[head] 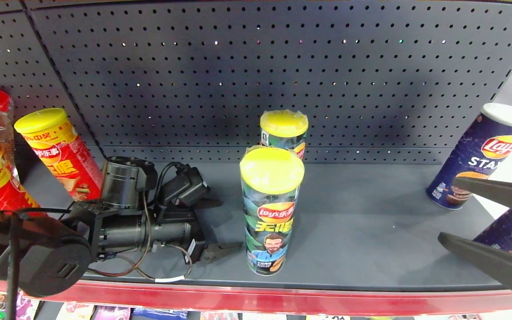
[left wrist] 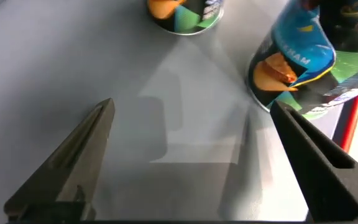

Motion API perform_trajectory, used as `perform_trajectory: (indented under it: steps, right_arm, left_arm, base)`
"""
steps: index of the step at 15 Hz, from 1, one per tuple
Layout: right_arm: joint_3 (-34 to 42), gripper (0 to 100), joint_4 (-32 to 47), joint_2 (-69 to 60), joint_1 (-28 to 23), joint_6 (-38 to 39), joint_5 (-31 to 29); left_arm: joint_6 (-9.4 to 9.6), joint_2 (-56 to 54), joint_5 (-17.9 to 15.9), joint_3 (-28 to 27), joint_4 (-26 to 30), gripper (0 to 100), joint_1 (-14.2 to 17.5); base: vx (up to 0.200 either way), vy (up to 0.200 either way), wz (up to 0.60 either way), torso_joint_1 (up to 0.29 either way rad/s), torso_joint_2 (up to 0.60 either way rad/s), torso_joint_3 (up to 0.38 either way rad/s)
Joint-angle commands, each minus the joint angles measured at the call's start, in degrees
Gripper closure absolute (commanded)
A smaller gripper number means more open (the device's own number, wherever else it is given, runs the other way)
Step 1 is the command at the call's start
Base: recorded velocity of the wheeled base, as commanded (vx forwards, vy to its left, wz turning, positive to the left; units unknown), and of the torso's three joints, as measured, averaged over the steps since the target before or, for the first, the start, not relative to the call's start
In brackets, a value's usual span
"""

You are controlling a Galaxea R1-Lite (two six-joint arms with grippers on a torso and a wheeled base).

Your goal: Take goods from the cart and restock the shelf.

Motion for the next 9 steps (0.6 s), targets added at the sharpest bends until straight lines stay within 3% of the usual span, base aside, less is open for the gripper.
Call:
perform_trajectory:
  steps: [1, 2, 4, 6, 7, 8, 9]
  right_arm:
    - [2.2, 0, 0.8, -3.1, -0.5, -0.1, -0.8]
    - [2.8, 0, 3.4, -6.0, -1.6, -0.1, -0.9]
    - [2.8, 0, 13.2, -15.0, -4.0, -0.1, -1.3]
    - [2.7, 0, 27.6, -27.8, -10.6, 0.0, -5.9]
    - [2.6, 0, 30.4, -30.5, -12.5, 0.0, -7.6]
    - [2.7, 0, 39.1, -38.0, -19.1, 1.1, -15.2]
    - [3.0, 0, 42.4, -41.0, -22.3, 1.3, -18.7]
  left_arm:
    - [-1.71, -9.1, 2.2, 4.3, 0.0, 0, 2.2]
    - [-3.81, -15.7, 4.0, 7.8, 0.1, 0, 3.3]
    - [-8.91, -29.8, 10.8, 14.8, 1.4, 0, 4.7]
    - [-14.19, -47.8, 21.9, 21.4, 10.5, 0, 5.9]
    - [-15.24, -51.7, 24.4, 22.0, 14.2, 0, 6.1]
    - [-19.55, -65.4, 31.3, 22.2, 30.4, 0, 6.2]
    - [-20.60, -72.0, 33.5, 22.2, 38.9, 0, 6.3]
  base:
    - [0.000, 0.000, 0.00, 0.000, 0.00, 0.000]
    - [0.000, 0.000, 0.00, 0.000, 0.00, 0.000]
    - [0.000, 0.000, 0.00, 0.000, 0.00, 0.000]
    - [0.000, 0.000, 0.00, 0.000, 0.00, 0.000]
    - [0.000, 0.000, 0.00, 0.000, 0.00, 0.000]
    - [0.000, 0.000, 0.00, 0.000, 0.00, 0.000]
    - [0.000, 0.000, 0.00, 0.000, 0.00, 0.000]
